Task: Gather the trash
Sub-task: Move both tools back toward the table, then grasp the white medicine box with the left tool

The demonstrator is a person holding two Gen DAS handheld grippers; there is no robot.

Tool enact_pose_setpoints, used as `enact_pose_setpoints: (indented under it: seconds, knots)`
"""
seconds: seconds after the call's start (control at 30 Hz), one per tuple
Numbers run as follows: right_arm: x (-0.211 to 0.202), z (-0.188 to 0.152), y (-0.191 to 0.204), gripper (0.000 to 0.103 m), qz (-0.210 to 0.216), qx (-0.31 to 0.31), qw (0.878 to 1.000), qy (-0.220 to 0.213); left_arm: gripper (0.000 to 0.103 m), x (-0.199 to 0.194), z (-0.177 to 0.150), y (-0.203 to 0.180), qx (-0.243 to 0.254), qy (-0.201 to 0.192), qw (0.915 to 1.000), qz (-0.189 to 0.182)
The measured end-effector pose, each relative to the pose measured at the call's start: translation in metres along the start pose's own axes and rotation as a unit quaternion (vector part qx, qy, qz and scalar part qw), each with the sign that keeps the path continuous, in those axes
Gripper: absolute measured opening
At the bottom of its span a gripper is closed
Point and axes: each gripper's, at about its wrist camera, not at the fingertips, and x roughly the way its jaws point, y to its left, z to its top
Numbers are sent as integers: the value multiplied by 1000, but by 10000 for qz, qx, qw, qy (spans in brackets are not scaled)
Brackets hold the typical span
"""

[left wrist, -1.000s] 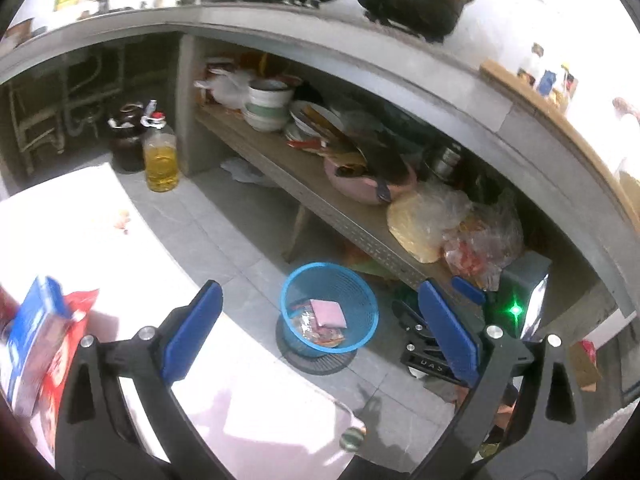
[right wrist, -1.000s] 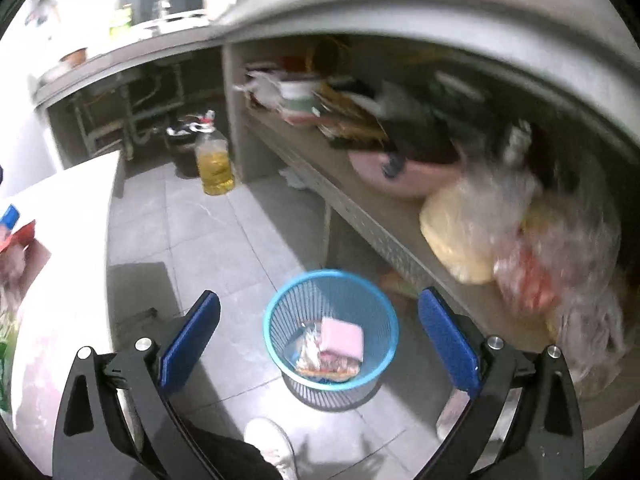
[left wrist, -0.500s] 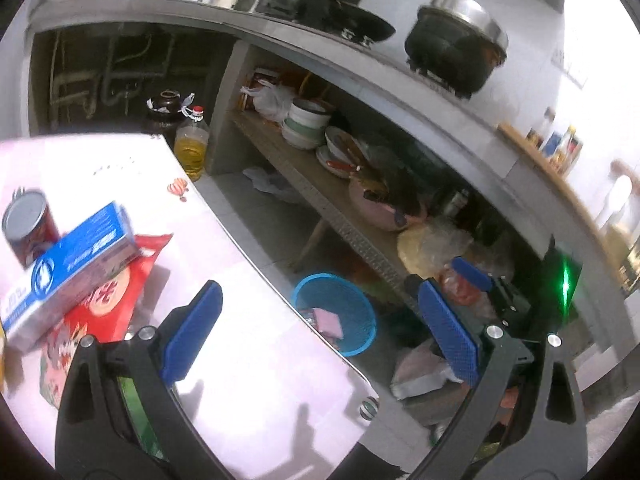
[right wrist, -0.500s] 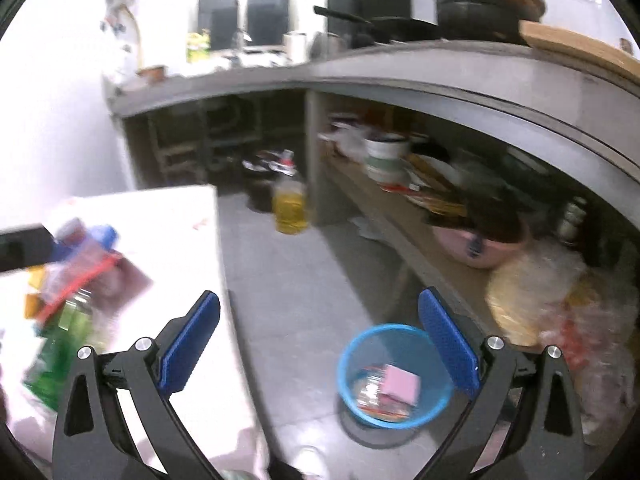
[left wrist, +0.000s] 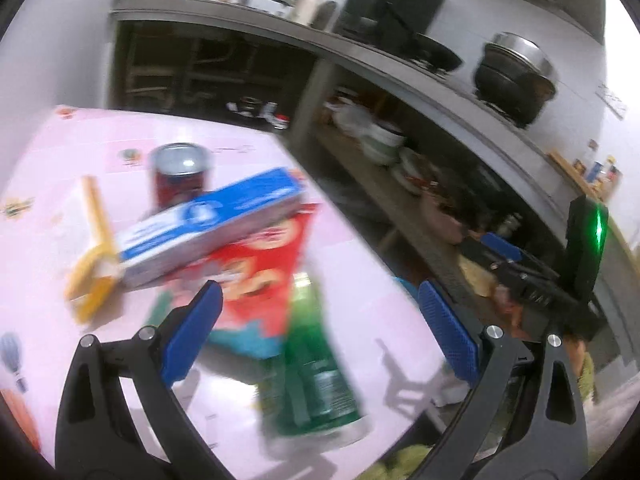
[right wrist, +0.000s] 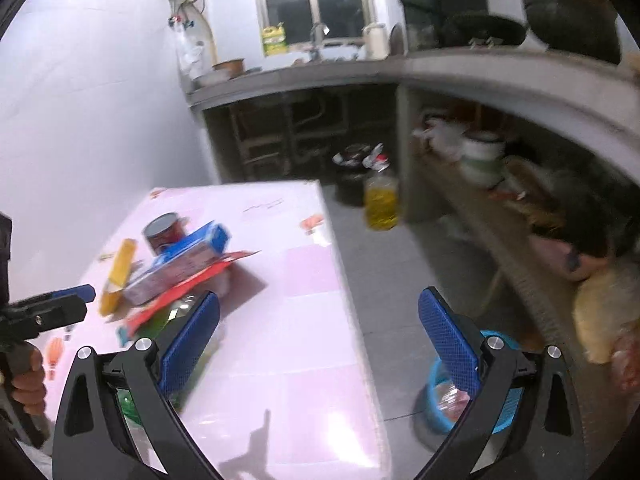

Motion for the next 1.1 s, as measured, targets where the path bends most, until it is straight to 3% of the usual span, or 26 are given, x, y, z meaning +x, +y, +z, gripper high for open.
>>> enact_pose_setpoints:
  seconds: [0.3, 0.53, 0.67, 0.7, 0.83, 1.1]
  knots:
    - [28, -1, 31, 96, 638, -30, 9971, 403, 94, -23, -6, 57, -313, -193, 9962, 788]
    - [36, 0, 44, 96, 810, -83, 9951, 564, 94, -7, 26, 116, -1036, -133, 9854, 1346]
    - [37, 0, 45, 96, 871, -37, 9943, 608, 94, 25, 51, 160, -1636, 261, 9731, 1604]
    - [37, 0, 45, 96, 874, -25, 9942, 620, 94, 34, 57, 175, -1894, 413, 9646, 1788]
    - [36, 0, 42, 96, 842, -4, 9946, 612, 94, 59, 68, 209, -2443, 796, 9479, 1886]
    - [39, 2, 30, 96, 806, 106, 9949, 600, 92, 85, 66, 234, -2782, 1229, 9319, 1976]
